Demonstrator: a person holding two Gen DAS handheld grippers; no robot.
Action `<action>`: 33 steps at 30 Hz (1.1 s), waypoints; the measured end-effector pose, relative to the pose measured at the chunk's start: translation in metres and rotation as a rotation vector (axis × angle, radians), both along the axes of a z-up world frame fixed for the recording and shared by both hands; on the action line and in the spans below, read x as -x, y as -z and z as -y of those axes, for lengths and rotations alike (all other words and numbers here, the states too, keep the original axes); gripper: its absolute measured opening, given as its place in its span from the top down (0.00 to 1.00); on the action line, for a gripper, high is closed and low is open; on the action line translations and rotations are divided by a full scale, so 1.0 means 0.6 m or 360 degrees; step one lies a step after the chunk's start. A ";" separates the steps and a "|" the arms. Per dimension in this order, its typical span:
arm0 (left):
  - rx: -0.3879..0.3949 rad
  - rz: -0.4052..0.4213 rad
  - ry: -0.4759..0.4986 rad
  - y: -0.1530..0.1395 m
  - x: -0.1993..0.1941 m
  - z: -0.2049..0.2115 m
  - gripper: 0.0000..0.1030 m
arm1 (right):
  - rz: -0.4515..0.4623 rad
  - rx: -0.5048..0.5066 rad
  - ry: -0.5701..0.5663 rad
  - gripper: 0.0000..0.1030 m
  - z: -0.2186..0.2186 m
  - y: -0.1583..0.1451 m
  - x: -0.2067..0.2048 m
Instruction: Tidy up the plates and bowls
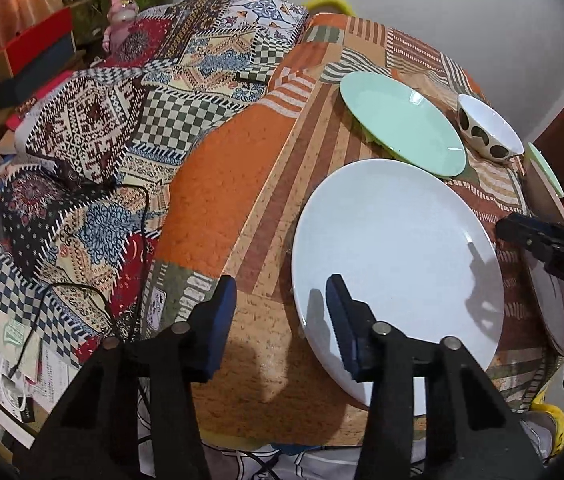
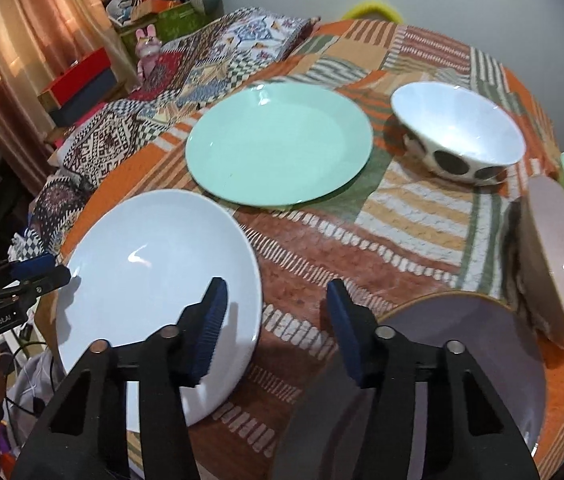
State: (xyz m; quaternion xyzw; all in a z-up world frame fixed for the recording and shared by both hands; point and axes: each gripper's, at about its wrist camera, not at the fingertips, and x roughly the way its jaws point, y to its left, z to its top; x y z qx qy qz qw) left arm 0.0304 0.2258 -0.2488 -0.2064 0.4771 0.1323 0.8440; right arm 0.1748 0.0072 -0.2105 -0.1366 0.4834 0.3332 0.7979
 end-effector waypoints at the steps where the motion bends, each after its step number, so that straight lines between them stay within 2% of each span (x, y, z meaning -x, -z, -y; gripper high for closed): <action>1: 0.0010 -0.0002 0.0004 0.002 0.000 -0.001 0.63 | -0.0018 0.0004 -0.0007 0.60 -0.003 0.003 -0.001; 6: 0.0055 0.0001 0.0044 0.010 0.002 0.002 0.74 | -0.0101 0.0037 -0.0034 0.74 -0.019 0.018 -0.004; 8: 0.0062 0.0008 0.0062 0.010 0.002 0.005 0.76 | -0.0117 0.0045 -0.0027 0.83 -0.022 0.022 -0.005; 10: 0.0089 0.0014 0.0077 0.013 0.001 0.005 0.78 | -0.0134 0.0055 -0.0023 0.85 -0.025 0.026 -0.008; 17: 0.0144 0.0011 0.0137 0.018 0.000 0.012 0.79 | -0.0137 0.0083 -0.0035 0.85 -0.030 0.029 -0.011; 22: 0.0162 0.0024 0.0147 0.022 0.002 0.018 0.79 | -0.0198 0.0063 -0.0042 0.84 -0.035 0.039 -0.013; 25: 0.0213 0.0034 0.0140 0.027 0.000 0.012 0.79 | -0.0163 0.0092 -0.0056 0.82 -0.041 0.038 -0.006; 29: 0.0332 0.0044 0.0114 0.037 -0.006 0.001 0.78 | -0.0193 0.0086 -0.0063 0.78 -0.043 0.043 -0.008; 33: 0.0335 0.0045 0.0104 0.037 -0.006 0.001 0.78 | -0.0180 0.0105 -0.0061 0.78 -0.045 0.040 -0.005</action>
